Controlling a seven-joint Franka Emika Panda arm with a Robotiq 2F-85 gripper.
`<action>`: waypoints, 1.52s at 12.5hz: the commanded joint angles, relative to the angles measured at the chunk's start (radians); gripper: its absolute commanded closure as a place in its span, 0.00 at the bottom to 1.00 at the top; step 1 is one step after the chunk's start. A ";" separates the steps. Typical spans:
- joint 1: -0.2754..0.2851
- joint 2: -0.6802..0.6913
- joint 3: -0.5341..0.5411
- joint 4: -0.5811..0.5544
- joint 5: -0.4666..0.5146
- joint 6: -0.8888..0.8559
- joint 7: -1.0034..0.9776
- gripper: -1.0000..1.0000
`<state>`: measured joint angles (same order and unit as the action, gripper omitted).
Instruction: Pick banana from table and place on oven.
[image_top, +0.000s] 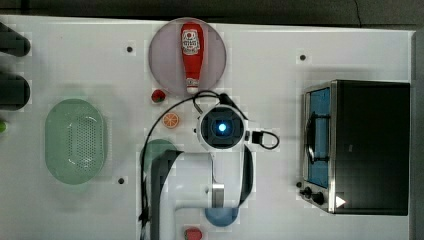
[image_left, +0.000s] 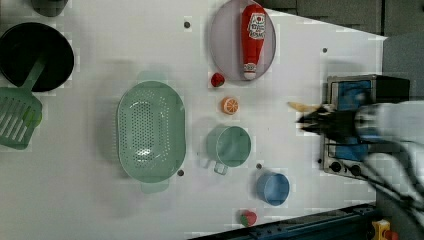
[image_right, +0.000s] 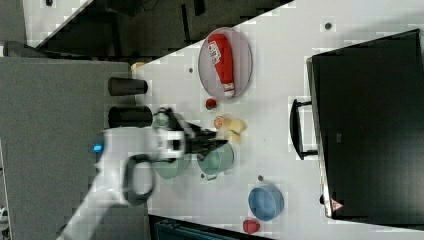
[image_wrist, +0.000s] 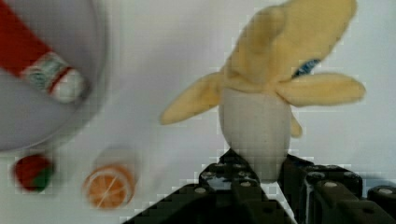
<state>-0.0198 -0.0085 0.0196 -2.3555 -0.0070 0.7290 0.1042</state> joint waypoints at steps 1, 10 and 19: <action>0.006 -0.117 0.001 0.149 0.001 -0.237 0.018 0.79; -0.023 -0.075 -0.274 0.492 -0.033 -0.582 -0.237 0.79; -0.036 0.200 -0.642 0.511 -0.013 -0.234 -0.906 0.79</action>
<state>-0.0786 0.2715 -0.6162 -1.8516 -0.0170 0.4841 -0.6265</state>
